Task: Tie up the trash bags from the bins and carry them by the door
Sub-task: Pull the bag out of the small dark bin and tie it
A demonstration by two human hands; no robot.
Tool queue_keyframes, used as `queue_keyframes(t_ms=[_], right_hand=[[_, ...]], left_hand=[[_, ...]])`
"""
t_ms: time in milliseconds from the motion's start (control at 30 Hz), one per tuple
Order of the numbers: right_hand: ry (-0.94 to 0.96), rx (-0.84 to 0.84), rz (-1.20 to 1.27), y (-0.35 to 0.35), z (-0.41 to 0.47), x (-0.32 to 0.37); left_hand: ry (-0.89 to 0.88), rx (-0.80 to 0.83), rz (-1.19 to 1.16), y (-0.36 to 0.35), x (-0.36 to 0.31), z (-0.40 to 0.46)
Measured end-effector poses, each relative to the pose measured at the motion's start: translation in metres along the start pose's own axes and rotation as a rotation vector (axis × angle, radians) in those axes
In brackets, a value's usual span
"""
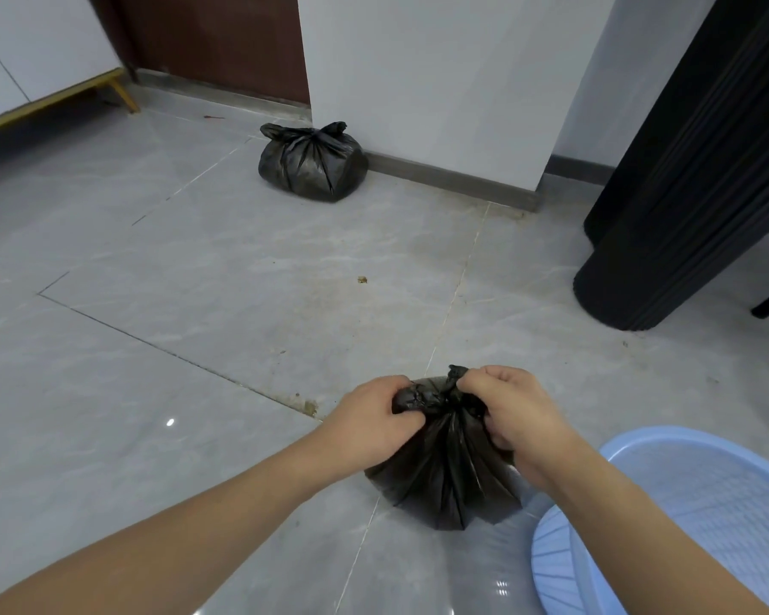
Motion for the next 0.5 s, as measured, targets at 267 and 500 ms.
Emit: queue_keyframes(t_ms=[267,500], right_hand=[[-0.136,0.146,-0.174,-0.005,-0.006,-0.001],[-0.150,0.072,-0.448,0.001,-0.002,0.002]], left_hand=[[-0.009,-0.123,0.180,0.015,-0.003,0.001],[0.000,-0.097,0.165,0.009,-0.006,0.010]])
Point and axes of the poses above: each hand's wrist, its own z-axis towards the middle knuckle, its own y-axis out of the back of the hand, x = y × z, the point moved 8 cm from there along z, towards the middle knuckle, and after that the axes turned 9 degrees about x, right-handed, at the moved point
